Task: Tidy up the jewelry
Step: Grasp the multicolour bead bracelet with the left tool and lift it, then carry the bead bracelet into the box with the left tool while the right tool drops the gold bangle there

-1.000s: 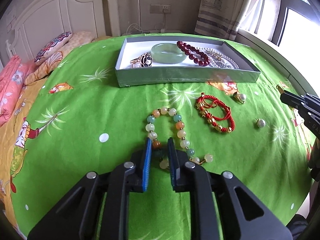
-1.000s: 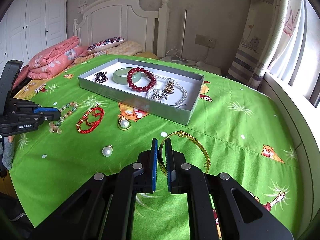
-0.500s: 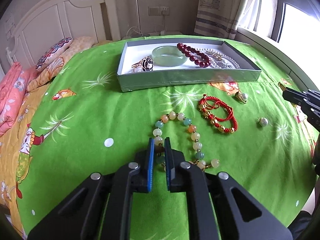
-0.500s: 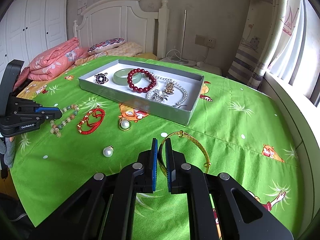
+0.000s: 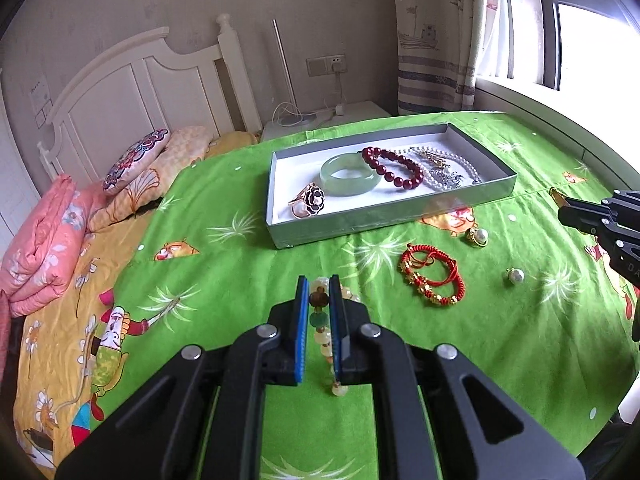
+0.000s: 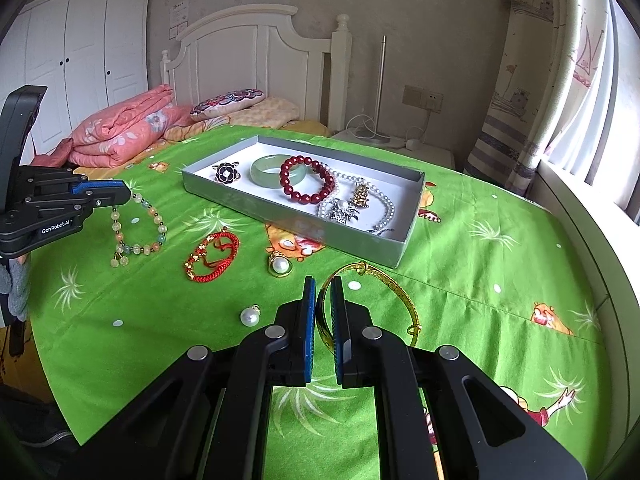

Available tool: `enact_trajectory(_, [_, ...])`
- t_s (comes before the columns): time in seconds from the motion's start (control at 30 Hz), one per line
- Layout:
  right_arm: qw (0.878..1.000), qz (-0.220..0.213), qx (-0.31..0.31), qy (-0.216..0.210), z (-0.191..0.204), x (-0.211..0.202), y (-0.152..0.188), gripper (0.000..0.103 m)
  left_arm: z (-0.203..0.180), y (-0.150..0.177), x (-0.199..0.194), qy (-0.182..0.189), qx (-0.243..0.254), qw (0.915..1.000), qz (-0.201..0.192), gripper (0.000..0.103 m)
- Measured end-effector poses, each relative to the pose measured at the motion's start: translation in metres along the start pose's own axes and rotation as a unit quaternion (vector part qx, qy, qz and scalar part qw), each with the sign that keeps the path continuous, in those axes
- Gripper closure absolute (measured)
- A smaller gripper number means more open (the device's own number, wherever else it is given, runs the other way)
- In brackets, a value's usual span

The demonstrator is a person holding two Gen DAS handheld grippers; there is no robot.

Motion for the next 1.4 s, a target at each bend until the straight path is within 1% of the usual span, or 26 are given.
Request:
enact_trajectory(0.3, [1.000, -0.008, -0.019, -0.004, 0.009, -0.001, -0.011, 0.095, 0.001, -0.018, -0.012, -0.009, 0.012, 0.9997, -0.019, 0.094])
enact_trajectory(0.6, [0.998, -0.026, -0.051, -0.009, 0.022, 0.001, -0.037, 0.095, -0.004, -0.038, -0.015, -0.013, 0.019, 0.9991, -0.035, 0.094])
enact_trajectory(0.77, [0.998, -0.034, -0.048, -0.016, 0.019, 0.002, -0.050, 0.095, -0.003, -0.054, -0.020, -0.014, 0.016, 0.9984, -0.052, 0.094])
enact_trajectory(0.9, [0.998, -0.032, -0.034, -0.032, 0.015, 0.008, -0.056, 0.095, -0.004, -0.059, -0.020, -0.003, -0.002, 0.9982, -0.060, 0.094])
enact_trajectory(1.03, [0.998, -0.025, -0.034, -0.047, 0.018, 0.018, -0.057, 0.095, -0.011, -0.064, -0.018, 0.019, -0.021, 0.9975, -0.065, 0.094])
enact_trajectory(1.17, [0.997, -0.014, -0.034, -0.062, 0.023, 0.035, -0.062, 0.095, -0.024, -0.074, -0.009, 0.032, -0.015, 0.9973, -0.065, 0.094])
enact_trajectory(1.3, [0.998, -0.006, -0.036, -0.058, 0.022, 0.053, -0.073, 0.095, -0.026, -0.089, 0.006, 0.049, -0.017, 0.9968, -0.060, 0.094])
enact_trajectory(1.4, [0.998, 0.001, -0.023, -0.057, 0.015, 0.066, -0.081, 0.095, -0.021, -0.106, 0.024, 0.051, -0.020, 0.9970, -0.055, 0.094])
Point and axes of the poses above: each gripper's, at about its wrist camera, not at the fingertips, and x roughly the way its jaws point, z to its left, y to its underside, the point moved 6 cm from there along x, roughly the way its jaws point, and after that the axes turned 5 degrees about x, right-handed, at the moved point
